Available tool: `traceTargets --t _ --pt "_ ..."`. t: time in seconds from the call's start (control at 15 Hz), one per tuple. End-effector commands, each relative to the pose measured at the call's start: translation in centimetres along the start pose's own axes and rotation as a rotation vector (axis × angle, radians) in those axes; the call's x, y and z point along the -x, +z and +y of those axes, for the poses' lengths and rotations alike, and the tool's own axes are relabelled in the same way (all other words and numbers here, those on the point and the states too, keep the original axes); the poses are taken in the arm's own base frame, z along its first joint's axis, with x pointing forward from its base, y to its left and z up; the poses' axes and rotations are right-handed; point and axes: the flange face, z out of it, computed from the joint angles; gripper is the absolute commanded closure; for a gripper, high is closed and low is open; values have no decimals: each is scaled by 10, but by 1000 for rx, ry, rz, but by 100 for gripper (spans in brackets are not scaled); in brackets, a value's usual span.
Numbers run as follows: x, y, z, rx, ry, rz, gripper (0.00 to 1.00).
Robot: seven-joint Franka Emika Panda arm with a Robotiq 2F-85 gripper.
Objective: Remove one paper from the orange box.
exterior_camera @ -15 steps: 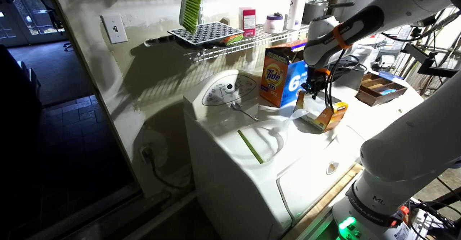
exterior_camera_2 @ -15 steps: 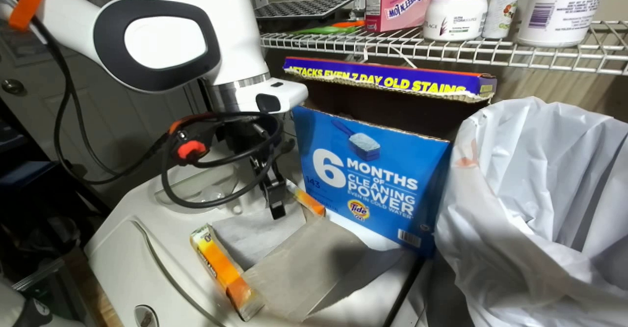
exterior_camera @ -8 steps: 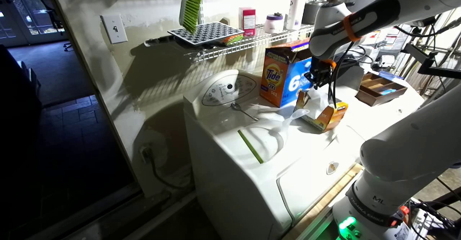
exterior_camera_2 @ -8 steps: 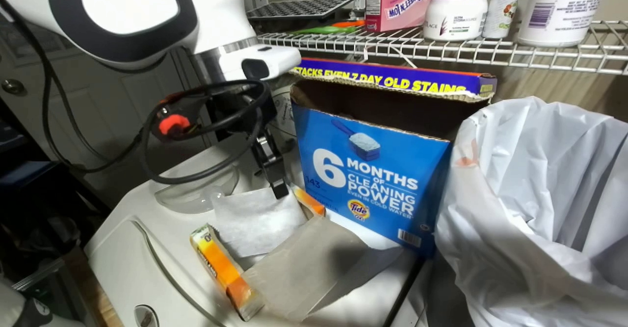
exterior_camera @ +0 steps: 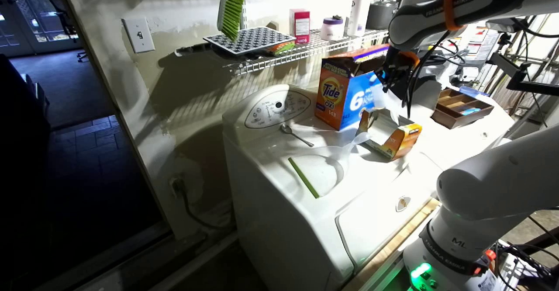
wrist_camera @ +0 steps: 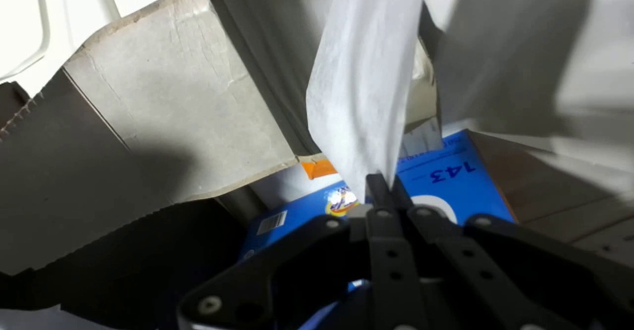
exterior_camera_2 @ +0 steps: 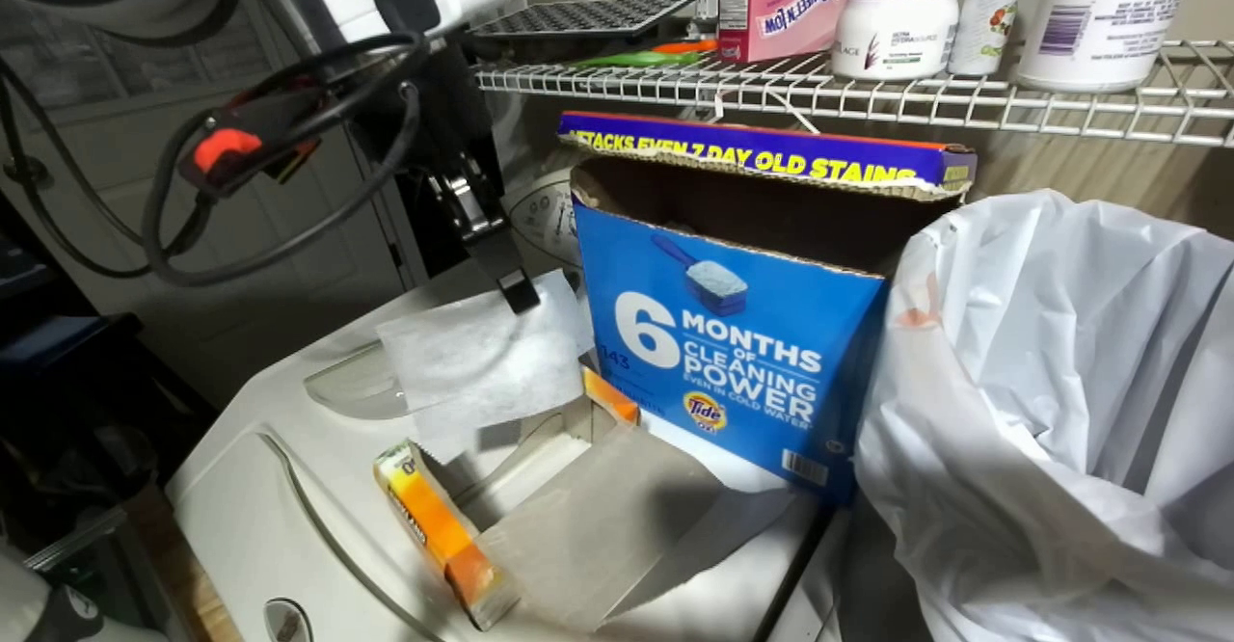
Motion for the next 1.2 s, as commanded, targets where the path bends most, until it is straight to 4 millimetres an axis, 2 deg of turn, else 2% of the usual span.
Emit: traceTargets --t 0.0,0.27,0.6,0.87,1.13 --pt "8 -27 -3 -142 0 39 100" --pt "10 -42 -19 -304 -37 44 100" --pt "3 -39 -53 -466 -158 6 100" --pt "-7 -21 -81 -512 -250 -47 100" --pt "-20 7 -100 -434 -305 -84 100"
